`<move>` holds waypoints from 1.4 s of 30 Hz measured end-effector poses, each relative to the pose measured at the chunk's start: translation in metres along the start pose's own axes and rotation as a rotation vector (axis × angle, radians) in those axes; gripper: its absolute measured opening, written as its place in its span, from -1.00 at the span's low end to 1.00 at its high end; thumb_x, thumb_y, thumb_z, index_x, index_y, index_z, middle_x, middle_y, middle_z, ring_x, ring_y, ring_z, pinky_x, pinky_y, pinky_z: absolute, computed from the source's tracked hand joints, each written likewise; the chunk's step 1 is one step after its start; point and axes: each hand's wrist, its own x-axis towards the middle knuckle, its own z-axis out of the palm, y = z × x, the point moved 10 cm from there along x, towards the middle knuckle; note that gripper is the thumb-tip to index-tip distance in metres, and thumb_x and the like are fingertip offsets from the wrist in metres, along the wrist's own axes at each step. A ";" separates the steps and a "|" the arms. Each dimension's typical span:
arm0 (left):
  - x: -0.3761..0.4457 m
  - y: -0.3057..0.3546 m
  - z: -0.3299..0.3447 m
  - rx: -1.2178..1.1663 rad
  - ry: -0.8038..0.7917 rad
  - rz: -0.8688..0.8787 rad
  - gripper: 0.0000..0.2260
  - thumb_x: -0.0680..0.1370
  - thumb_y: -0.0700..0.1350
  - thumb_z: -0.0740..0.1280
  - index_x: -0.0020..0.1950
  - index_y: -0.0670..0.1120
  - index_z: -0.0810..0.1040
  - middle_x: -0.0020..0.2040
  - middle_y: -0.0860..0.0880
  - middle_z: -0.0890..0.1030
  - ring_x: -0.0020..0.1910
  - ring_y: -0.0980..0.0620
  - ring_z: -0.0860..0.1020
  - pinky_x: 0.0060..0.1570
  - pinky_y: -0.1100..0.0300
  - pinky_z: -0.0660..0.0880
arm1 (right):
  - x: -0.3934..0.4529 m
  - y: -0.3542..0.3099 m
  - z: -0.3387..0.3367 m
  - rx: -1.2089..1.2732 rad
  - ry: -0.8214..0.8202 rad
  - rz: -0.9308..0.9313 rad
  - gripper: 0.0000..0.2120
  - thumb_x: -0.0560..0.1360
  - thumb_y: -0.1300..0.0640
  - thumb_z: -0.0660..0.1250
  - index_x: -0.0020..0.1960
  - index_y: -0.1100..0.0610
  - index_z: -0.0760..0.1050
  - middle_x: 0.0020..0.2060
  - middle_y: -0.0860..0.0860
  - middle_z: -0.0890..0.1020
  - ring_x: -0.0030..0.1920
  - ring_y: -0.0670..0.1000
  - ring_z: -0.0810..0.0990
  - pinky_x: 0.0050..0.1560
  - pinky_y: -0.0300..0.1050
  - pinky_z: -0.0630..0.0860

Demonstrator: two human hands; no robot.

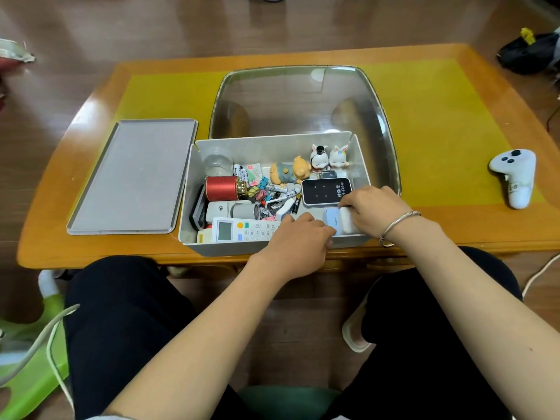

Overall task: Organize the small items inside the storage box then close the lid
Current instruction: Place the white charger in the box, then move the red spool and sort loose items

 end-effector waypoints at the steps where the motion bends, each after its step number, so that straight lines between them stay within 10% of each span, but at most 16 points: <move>1: 0.000 0.000 0.000 -0.003 -0.010 -0.004 -0.70 0.63 -0.06 0.07 0.27 -0.04 0.49 0.23 0.00 0.55 0.24 -0.05 0.38 0.10 -0.03 0.27 | 0.000 0.000 0.000 -0.001 0.008 0.014 -0.66 0.52 0.21 0.07 0.15 0.02 0.53 0.10 0.02 0.60 0.16 0.07 0.48 0.11 0.02 0.33; 11: -0.029 -0.020 -0.026 -0.050 0.233 -0.032 -0.62 0.59 0.16 0.16 0.32 0.01 0.47 0.29 0.06 0.48 0.28 0.01 0.33 0.16 0.08 0.17 | -0.007 -0.014 -0.032 0.057 0.354 0.065 -0.72 0.53 0.07 0.21 0.20 0.05 0.51 0.12 0.01 0.60 0.20 0.10 0.40 0.13 0.03 0.24; 26: -0.108 -0.182 -0.074 -0.182 0.604 -0.584 -0.75 0.57 -0.16 0.25 0.25 -0.07 0.50 0.37 -0.08 0.38 0.36 -0.10 0.26 0.29 -0.06 0.26 | 0.032 -0.092 -0.004 0.365 0.067 -0.128 -0.77 0.46 0.03 0.36 0.10 0.03 0.58 -0.08 -0.01 0.62 -0.03 0.02 0.57 0.03 -0.05 0.53; 42: -0.103 -0.195 -0.057 -0.348 0.607 -0.591 -0.67 0.57 -0.29 0.20 0.32 -0.11 0.44 0.42 -0.04 0.32 0.35 -0.08 0.28 0.26 0.08 0.32 | 0.040 -0.140 0.004 0.421 -0.104 -0.333 -0.79 0.31 0.08 0.53 -0.21 0.03 0.49 -0.29 -0.05 0.57 -0.26 -0.06 0.52 -0.22 -0.23 0.46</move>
